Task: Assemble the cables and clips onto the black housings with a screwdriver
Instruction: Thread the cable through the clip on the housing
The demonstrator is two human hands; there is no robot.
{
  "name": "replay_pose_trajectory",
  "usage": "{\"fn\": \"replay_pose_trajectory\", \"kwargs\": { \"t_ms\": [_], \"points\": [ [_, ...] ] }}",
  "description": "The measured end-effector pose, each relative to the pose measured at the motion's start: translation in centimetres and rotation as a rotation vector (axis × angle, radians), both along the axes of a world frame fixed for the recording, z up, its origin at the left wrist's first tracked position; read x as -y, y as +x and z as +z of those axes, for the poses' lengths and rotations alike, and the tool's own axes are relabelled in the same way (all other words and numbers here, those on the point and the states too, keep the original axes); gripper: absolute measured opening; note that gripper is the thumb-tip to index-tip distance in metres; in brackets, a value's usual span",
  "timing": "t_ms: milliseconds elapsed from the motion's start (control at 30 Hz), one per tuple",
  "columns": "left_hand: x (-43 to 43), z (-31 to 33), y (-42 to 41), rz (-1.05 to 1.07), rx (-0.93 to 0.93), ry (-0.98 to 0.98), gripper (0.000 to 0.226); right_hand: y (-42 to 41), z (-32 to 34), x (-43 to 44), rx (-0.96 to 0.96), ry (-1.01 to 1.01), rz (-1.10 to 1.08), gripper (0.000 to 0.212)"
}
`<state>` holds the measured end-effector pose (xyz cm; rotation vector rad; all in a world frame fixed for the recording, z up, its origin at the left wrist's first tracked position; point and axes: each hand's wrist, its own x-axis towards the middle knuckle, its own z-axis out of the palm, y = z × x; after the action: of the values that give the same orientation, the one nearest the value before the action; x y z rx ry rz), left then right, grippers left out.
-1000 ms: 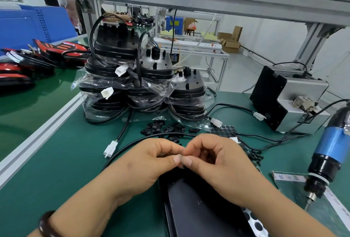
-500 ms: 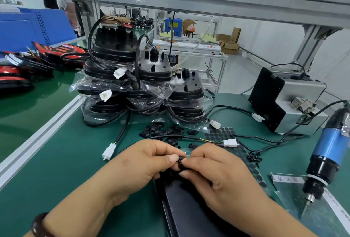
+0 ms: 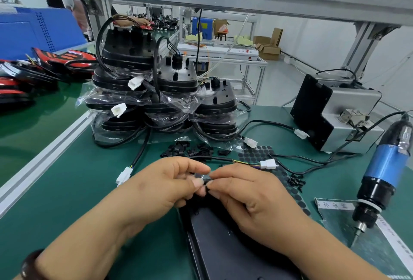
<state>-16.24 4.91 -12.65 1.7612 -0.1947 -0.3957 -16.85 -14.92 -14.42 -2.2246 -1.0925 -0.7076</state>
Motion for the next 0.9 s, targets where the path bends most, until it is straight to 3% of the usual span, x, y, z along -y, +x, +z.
{"fn": "replay_pose_trajectory", "kwargs": {
  "t_ms": [167, 300, 467, 600, 667, 900],
  "points": [
    [0.3, 0.9, 0.3, 0.004, -0.117, -0.077, 0.019, 0.1, -0.3, 0.0, 0.016, 0.078, -0.01, 0.01],
    [0.3, 1.3, 0.1, -0.015, -0.061, -0.036, 0.02, 0.3, -0.1, -0.1, -0.037, 0.134, 0.015, 0.01],
    [-0.6, 1.1, 0.2, -0.079, 0.266, 0.333, 0.027, 0.5, 0.1, -0.1, -0.077, 0.09, 0.006, 0.007],
    [0.0, 0.5, -0.9, -0.167, 0.438, 0.591, 0.061, 0.7, 0.3, -0.1, -0.119, -0.009, 0.006, 0.008],
    [0.7, 0.1, -1.1, -0.112, 0.481, 0.571, 0.061, 0.8, 0.5, 0.0, -0.187, -0.037, -0.001, 0.008],
    [0.3, -0.5, -0.4, -0.06, 0.367, 0.402, 0.038, 1.3, 1.8, 0.3, -0.335, -0.083, 0.045, 0.006]
  ]
}}
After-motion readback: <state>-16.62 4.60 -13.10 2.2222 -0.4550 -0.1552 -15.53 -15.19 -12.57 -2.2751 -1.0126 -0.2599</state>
